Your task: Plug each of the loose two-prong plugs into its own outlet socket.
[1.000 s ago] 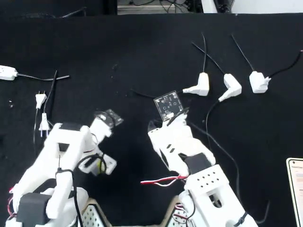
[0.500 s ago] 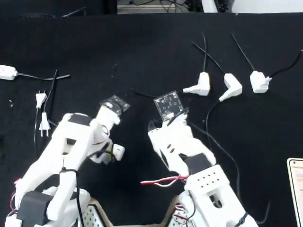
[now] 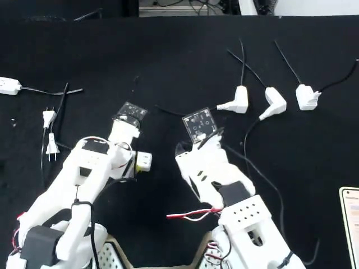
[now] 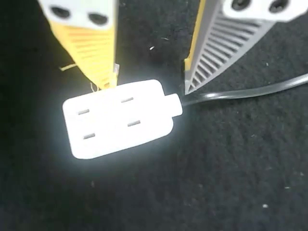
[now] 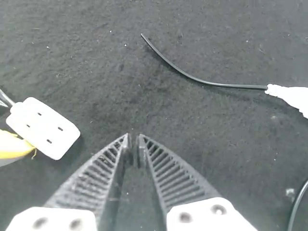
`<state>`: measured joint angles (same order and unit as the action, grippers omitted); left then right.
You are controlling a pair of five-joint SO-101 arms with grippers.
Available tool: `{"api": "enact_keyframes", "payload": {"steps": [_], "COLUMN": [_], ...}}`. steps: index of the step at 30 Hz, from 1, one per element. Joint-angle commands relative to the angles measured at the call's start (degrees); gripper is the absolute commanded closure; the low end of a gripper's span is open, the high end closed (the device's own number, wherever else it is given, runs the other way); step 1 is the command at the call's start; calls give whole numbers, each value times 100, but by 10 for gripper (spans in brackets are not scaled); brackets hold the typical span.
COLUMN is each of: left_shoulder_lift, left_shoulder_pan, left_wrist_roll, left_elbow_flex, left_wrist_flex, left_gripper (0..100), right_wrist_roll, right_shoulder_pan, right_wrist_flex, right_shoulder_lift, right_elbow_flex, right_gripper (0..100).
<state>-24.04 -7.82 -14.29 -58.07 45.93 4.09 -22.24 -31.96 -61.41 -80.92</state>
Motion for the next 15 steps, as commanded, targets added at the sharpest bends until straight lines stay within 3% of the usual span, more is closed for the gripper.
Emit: {"api": "enact_keyframes", "payload": {"steps": [1, 6, 10, 15], "left_shoulder_lift": [-114, -114, -97, -35], "left_shoulder_pan": [-40, 338, 1631, 3433], "left_wrist_roll": [105, -677, -1600, -2462], "left_elbow_flex": [391, 1508, 2949, 3582], "left_wrist_flex": [299, 2075, 3429, 3332], "left_gripper": [779, 780, 780, 780], "right_wrist_roll": [62, 62, 62, 62], "right_shoulder_pan": [-70, -70, -70, -79], "right_wrist_flex": [141, 141, 141, 141], "right_shoulder_lift": [-154, -154, -154, -154], "right_elbow_flex": [22, 22, 22, 22], "right_gripper": [987, 987, 987, 987]}}
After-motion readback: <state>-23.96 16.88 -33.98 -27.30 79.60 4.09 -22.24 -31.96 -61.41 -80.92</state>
